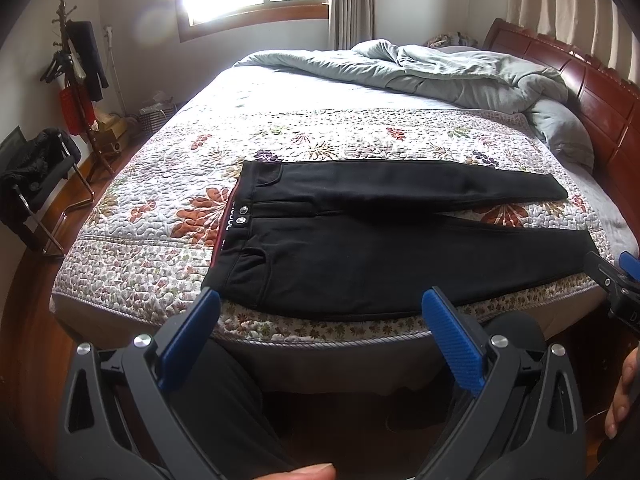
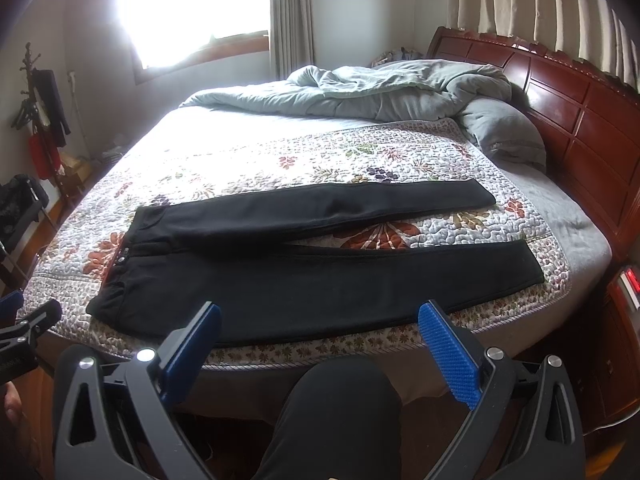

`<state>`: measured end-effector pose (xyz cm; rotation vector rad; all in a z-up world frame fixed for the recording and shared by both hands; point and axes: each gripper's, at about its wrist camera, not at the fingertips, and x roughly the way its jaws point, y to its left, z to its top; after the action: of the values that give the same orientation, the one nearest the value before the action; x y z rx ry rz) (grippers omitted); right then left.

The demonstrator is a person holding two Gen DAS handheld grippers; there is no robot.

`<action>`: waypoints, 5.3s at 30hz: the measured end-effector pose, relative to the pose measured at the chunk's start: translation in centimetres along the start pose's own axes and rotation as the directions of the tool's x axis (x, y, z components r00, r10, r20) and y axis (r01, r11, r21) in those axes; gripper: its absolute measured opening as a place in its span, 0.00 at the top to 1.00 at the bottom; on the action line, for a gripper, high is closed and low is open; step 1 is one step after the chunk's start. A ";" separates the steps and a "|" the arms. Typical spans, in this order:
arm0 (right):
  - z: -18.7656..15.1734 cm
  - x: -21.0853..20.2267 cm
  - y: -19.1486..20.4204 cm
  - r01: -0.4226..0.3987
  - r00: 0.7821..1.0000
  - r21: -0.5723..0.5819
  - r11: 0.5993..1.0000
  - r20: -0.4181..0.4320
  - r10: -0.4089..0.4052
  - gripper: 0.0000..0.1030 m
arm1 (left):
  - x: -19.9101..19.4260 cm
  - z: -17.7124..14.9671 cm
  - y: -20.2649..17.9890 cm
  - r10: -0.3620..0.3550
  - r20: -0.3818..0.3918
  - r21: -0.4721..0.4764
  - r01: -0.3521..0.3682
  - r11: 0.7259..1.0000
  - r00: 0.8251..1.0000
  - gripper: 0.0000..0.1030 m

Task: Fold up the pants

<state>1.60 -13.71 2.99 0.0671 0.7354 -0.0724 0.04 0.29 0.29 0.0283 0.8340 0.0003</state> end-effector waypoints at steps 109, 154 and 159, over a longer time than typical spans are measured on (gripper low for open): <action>21.8 51.0 1.9 -0.702 0.468 -0.309 0.641 -0.879 0.089 0.68 | 46.0 21.6 17.2 -0.319 -0.557 0.035 0.406 0.913 0.767 0.68; 1.5 18.3 -2.7 -0.267 0.932 -0.617 0.740 -0.362 0.034 0.91 | 20.1 3.9 20.7 -0.558 -0.171 0.030 0.570 0.821 0.812 0.87; -1.7 19.1 -1.9 -0.231 0.933 -0.651 0.723 -0.359 -0.025 0.91 | 20.9 0.1 19.2 -0.454 -0.250 0.144 0.497 0.856 0.855 0.86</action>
<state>14.41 -16.25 -11.16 -0.6148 1.0742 0.3398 14.38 19.68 -14.64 0.0129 1.0307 -0.5658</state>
